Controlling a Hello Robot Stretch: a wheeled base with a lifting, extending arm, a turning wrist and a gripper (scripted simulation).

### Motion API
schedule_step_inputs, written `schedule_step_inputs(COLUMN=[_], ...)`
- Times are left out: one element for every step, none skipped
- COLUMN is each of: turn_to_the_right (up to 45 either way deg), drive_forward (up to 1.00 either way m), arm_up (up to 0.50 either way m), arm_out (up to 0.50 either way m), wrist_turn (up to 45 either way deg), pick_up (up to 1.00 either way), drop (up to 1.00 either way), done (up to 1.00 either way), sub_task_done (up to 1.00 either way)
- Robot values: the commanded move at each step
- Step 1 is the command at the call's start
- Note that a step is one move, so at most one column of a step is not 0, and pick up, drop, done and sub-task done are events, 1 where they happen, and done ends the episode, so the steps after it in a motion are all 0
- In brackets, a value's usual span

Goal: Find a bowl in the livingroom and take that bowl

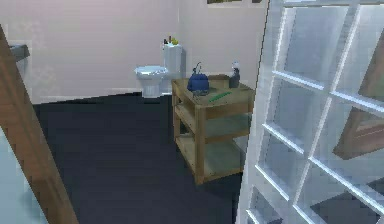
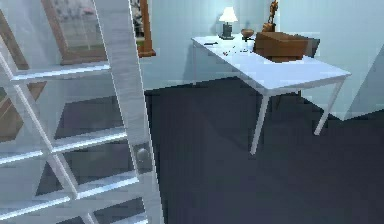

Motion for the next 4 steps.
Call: schedule_step_inputs(turn_to_the_right=[-3.0,0.0,-15.0,-3.0], drive_forward=[0.00,0.60,0.00,0.00], arm_up=[0.00,0.00,0.00,0.00], arm_out=[0.00,0.00,0.00,0.00], wrist_turn=[0.0,0.0,0.0,0.0], pick_up=[0.00,0.00,0.00,0.00], drop=[0.00,0.00,0.00,0.00], done=[0.00,0.00,0.00,0.00], sub_task_done=[0.00,0.00,0.00,0.00])
